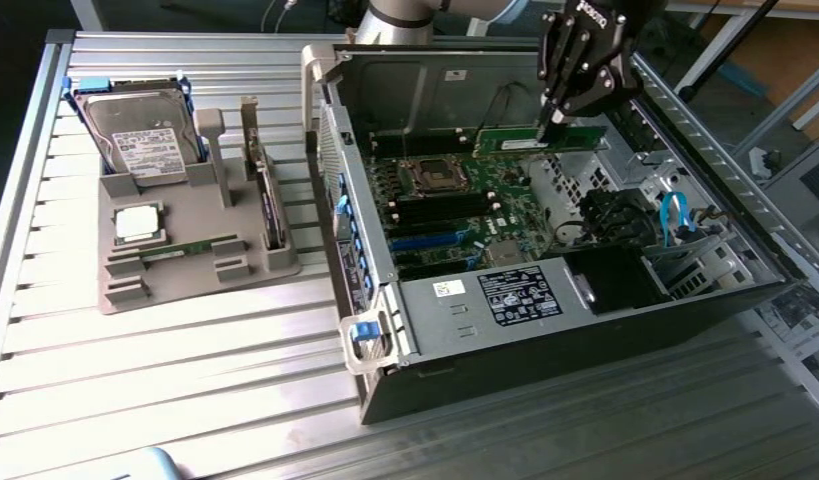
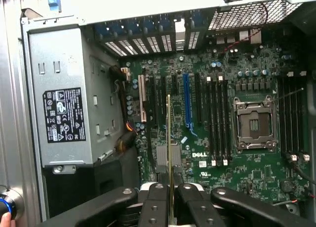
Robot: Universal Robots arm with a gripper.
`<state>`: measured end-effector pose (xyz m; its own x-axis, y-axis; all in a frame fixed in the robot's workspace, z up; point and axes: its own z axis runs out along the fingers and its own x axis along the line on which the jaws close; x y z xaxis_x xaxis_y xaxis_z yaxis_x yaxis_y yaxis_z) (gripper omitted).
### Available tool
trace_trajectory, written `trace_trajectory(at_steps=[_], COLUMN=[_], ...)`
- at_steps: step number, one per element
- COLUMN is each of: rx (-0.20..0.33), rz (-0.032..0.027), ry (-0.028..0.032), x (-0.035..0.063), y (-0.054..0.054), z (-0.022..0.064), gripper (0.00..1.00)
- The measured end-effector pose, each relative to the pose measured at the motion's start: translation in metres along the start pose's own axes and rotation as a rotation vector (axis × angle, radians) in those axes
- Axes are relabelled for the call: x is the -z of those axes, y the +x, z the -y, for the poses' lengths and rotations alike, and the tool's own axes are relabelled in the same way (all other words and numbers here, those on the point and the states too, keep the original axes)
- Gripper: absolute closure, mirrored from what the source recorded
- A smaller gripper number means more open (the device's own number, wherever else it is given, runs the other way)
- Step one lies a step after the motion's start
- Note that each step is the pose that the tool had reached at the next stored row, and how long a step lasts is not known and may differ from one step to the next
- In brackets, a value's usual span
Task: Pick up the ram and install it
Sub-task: 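Pick up the ram and move it above insertion slot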
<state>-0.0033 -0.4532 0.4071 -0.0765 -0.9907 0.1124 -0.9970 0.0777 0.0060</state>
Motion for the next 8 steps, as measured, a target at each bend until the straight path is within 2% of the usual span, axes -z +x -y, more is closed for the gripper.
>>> trace_trajectory(at_steps=[8], rx=[0.0], rz=[-0.0022], ry=[0.0002], x=[-0.0002], y=[-0.003], z=[0.0148], gripper=[0.86])
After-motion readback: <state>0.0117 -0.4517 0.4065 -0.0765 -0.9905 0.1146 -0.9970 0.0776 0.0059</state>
